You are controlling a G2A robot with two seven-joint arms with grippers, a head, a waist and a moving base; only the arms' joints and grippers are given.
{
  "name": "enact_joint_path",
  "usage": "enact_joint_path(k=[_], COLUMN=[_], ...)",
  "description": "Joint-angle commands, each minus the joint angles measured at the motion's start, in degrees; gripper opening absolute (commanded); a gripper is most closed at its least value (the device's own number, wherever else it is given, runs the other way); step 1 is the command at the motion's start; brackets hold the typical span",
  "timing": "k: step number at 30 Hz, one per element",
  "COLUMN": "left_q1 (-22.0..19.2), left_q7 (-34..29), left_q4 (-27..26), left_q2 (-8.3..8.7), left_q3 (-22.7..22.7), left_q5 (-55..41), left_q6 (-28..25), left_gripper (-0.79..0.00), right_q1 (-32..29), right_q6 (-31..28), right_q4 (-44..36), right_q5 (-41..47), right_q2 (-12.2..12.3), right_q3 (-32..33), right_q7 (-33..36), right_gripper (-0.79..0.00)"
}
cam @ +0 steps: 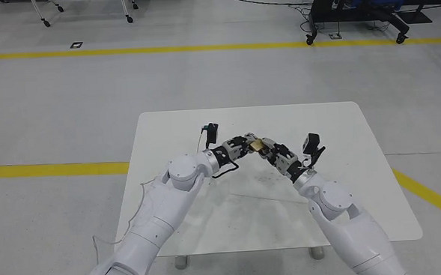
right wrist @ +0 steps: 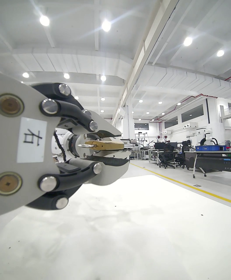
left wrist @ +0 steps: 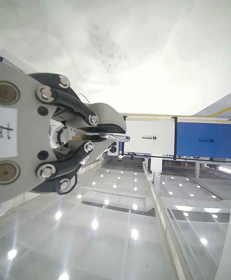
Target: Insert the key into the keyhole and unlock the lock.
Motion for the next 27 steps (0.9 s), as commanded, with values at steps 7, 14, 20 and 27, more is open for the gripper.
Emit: enact_joint_path(k=[7, 14, 20, 27], left_q1=[-0.16, -0.4, -0.34, -0.28], left_q7=[0.08, -0.77, -1.57, -1.68], left_q4=[0.15, 0.41, 0.45, 0.38], left_q2=[-0.13, -0.21, -0.19, -0.16], left_q3=[0.33, 0.3, 0.1, -0.25], left_q5=[0.8, 0.64, 0.56, 0.56], left_q6=[0.1, 0.11, -0.75, -1.08], left_gripper=[-0.785, 0.0, 0.0, 0.0], right_q1=[-0.1, -0.84, -1.3, -2.48], right_q6=[-0.05, -1.31, -1.69, 2.3], right_q4=[-0.4, -0.9, -0.39, 0.73], right_q5=[-0.81, -0.28, -0.81, -5.79], right_q2=[-0.29, -0.4, -0.41, 0.34], right_q3=[0.17, 1.44, 2.9, 6.18], right_q7=[-1.21, -1.0, -1.69, -0.56], right_gripper=[-0.785, -0.785, -0.785, -0.785])
